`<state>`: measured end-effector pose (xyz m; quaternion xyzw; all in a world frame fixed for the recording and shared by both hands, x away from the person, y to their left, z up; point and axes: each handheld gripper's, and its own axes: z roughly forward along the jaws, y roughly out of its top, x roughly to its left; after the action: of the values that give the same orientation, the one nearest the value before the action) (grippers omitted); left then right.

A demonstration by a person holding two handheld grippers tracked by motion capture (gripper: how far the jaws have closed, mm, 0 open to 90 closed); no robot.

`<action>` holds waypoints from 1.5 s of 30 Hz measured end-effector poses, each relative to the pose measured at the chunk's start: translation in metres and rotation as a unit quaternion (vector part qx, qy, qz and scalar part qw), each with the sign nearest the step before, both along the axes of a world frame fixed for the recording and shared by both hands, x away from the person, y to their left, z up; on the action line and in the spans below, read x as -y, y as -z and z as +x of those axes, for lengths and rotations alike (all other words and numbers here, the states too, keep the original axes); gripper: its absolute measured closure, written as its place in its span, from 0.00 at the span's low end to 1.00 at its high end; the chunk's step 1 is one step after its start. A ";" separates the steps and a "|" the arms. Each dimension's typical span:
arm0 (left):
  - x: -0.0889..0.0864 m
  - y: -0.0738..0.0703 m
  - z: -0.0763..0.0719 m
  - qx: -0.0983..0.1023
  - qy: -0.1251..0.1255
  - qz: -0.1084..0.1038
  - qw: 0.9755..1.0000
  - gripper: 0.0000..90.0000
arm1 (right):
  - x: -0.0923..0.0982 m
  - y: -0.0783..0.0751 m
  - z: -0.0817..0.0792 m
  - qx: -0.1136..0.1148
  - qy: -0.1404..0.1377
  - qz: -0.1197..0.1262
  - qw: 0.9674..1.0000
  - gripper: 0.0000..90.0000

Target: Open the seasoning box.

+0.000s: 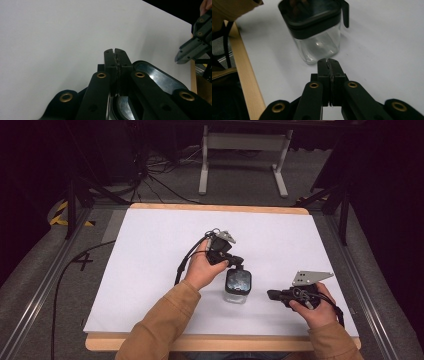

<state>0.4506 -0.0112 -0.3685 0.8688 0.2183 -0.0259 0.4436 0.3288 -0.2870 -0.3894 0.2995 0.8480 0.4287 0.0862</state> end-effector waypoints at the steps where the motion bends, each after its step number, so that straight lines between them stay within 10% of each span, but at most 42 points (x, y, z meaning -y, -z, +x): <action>1: 0.000 0.000 0.000 0.000 0.001 0.001 1.000 0.99 | -0.003 -0.001 -0.001 0.003 -0.003 0.003 1.000 1.00; 29: -0.005 -0.001 -0.002 0.004 -0.014 -0.009 1.000 0.93 | -0.047 -0.002 -0.001 0.031 -0.038 0.024 0.999 1.00; 37: -0.033 -0.020 -0.012 0.024 -0.034 -0.029 0.999 0.90 | -0.047 -0.007 0.001 0.046 -0.038 0.036 0.998 1.00; 45: -0.065 -0.029 -0.037 -0.002 -0.017 -0.015 1.000 0.96 | -0.047 -0.018 0.007 0.064 -0.041 0.053 0.996 1.00</action>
<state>0.4131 0.0534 -0.3392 0.8582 0.2337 -0.0235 0.4565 0.3354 -0.2396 -0.3711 0.2406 0.8284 0.4945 0.1066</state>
